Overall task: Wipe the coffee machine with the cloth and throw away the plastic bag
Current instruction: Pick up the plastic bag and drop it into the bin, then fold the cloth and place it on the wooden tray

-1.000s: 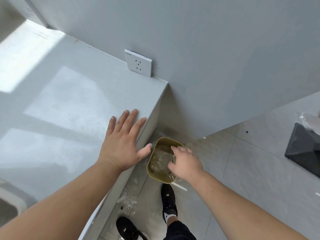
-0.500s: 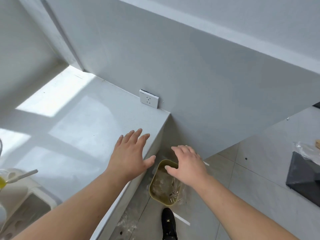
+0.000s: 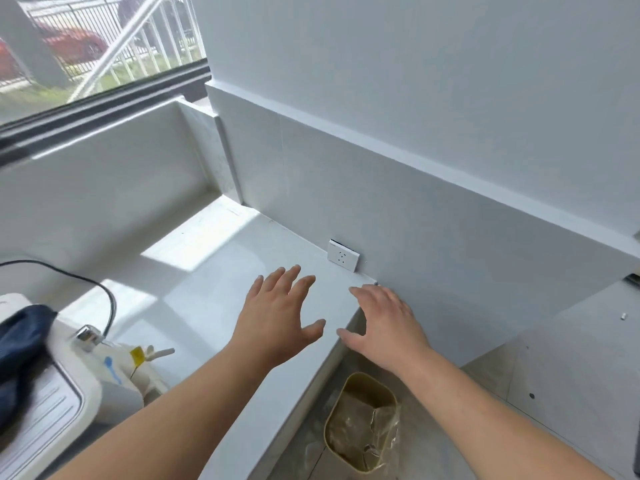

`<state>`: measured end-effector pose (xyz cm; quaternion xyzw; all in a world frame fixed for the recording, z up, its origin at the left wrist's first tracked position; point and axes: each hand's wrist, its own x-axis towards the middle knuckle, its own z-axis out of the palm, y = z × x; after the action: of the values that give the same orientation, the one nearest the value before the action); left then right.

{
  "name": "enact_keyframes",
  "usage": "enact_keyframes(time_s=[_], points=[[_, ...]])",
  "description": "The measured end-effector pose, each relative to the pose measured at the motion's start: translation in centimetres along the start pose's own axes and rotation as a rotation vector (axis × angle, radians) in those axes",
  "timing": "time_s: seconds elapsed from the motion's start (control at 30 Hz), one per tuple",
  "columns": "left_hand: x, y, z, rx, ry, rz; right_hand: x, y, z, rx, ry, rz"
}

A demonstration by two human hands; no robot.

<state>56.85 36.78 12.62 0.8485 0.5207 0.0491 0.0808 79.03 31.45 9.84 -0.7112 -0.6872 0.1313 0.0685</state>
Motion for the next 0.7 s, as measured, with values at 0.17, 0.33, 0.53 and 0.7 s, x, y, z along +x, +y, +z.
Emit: enact_keyframes(time_s=[0.17, 0.33, 0.53, 0.7], points=[[-1.2, -2.0, -4.2, 0.022, 0.087, -0.036, 1.6, -3.9, -3.2, -0.011, 0.069, -0.082], [-2.8, -4.5, -8.3, 0.053, 0.157, -0.078, 2.9, -8.1, -6.1, -0.010, 0.116, -0.160], [-5.2, -8.0, -13.3, 0.096, 0.243, -0.139, 4.2, -13.8, -9.3, -0.010, 0.181, -0.273], [-7.7, -10.6, -16.2, 0.122, 0.290, -0.200, 4.8, -18.4, -10.8, -0.023, 0.213, -0.363]])
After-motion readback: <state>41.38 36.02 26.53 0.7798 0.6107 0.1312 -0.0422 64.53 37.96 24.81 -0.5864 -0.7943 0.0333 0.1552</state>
